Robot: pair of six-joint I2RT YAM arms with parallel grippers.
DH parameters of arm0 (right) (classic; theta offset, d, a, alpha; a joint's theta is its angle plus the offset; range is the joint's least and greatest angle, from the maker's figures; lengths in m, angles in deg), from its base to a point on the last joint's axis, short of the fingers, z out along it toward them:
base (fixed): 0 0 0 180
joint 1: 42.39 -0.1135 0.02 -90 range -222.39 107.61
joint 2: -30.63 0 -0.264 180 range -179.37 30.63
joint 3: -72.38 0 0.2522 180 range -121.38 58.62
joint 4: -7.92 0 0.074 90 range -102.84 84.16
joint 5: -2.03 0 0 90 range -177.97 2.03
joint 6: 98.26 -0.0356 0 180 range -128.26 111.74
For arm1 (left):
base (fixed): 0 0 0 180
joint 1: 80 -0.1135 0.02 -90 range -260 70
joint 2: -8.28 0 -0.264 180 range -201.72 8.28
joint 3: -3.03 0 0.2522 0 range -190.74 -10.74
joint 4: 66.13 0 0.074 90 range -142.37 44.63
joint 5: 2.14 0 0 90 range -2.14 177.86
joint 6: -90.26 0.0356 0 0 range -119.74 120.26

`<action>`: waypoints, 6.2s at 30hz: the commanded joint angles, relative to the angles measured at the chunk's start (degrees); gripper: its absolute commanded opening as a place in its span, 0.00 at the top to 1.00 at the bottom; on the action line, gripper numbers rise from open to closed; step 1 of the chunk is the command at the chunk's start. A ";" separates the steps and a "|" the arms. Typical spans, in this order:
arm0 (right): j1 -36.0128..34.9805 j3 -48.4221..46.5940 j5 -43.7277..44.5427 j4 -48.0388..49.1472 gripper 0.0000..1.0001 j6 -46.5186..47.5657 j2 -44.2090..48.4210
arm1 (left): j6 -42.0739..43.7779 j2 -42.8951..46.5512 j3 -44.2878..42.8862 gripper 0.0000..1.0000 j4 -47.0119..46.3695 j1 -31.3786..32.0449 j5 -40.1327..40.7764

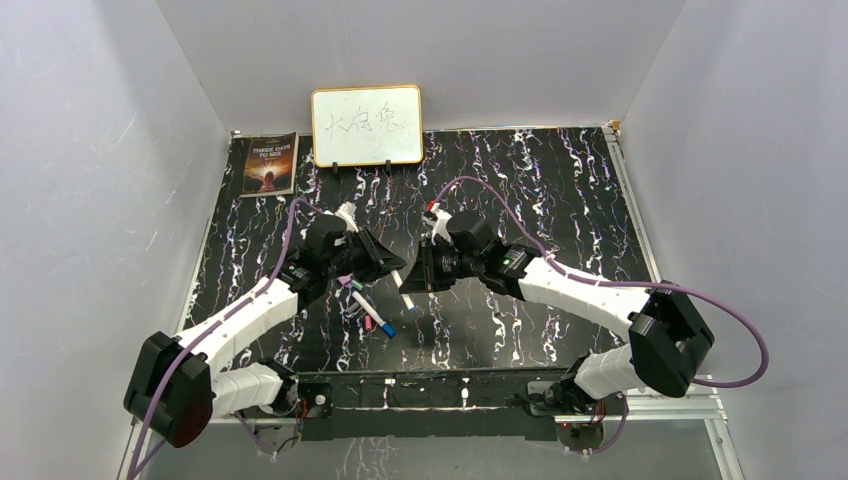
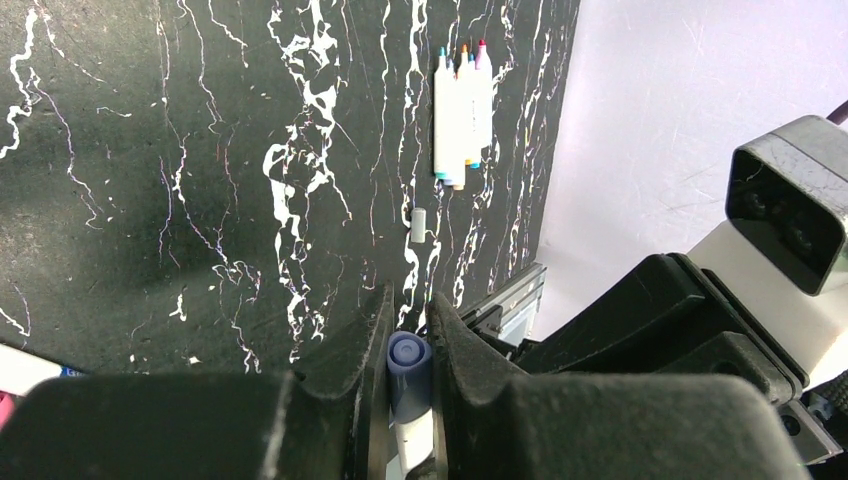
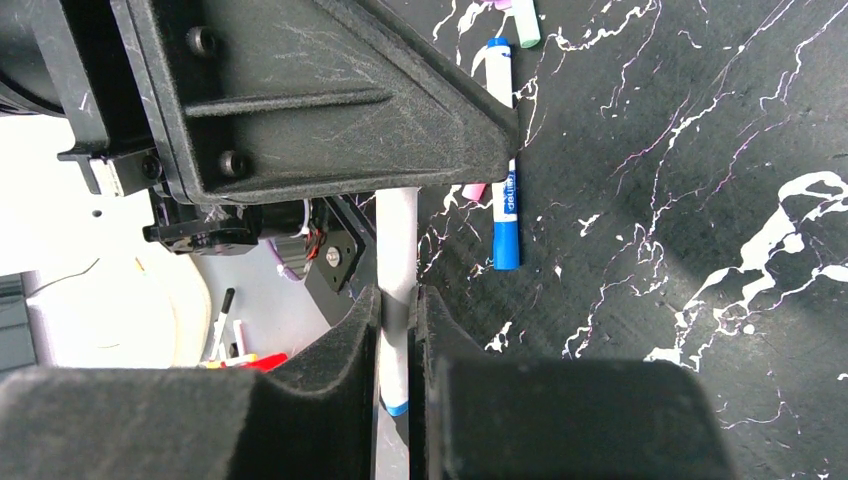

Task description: Open the pen caps

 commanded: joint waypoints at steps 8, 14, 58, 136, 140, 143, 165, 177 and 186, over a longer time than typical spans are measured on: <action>0.04 -6.40 0.10 1.06 0.62 2.00 -4.40 | -0.51 0.54 -1.35 1.00 -1.07 1.40 -0.23; -0.27 -6.54 -1.37 2.03 1.00 1.73 -5.91 | -0.60 0.36 -1.12 1.00 -1.36 1.59 0.73; 11.74 -13.58 50.08 -31.18 1.00 21.84 -11.40 | 10.16 5.78 -2.31 1.00 13.16 -15.03 -0.99; -13.91 -25.27 19.98 -12.53 0.58 12.63 -28.77 | 19.50 10.84 -21.24 0.01 37.43 -17.14 10.47; -14.87 -29.80 22.41 -14.58 0.60 13.03 -33.14 | 19.39 12.77 -22.51 0.02 38.71 -17.16 10.71; -15.39 -32.84 24.23 -16.60 0.61 13.37 -36.13 | 19.71 13.09 -23.15 0.02 39.62 -17.12 11.02; -16.95 -38.67 36.12 -25.93 0.71 14.76 -45.21 | 18.21 16.03 -21.75 0.02 38.53 -17.14 10.96; -17.24 -28.35 39.59 -26.89 0.99 13.33 -38.93 | 18.96 15.91 -22.87 0.01 37.68 -17.14 10.01; -12.38 -24.43 31.12 -25.57 1.00 13.16 -22.97 | 18.83 15.69 -22.94 0.01 35.35 -17.13 7.08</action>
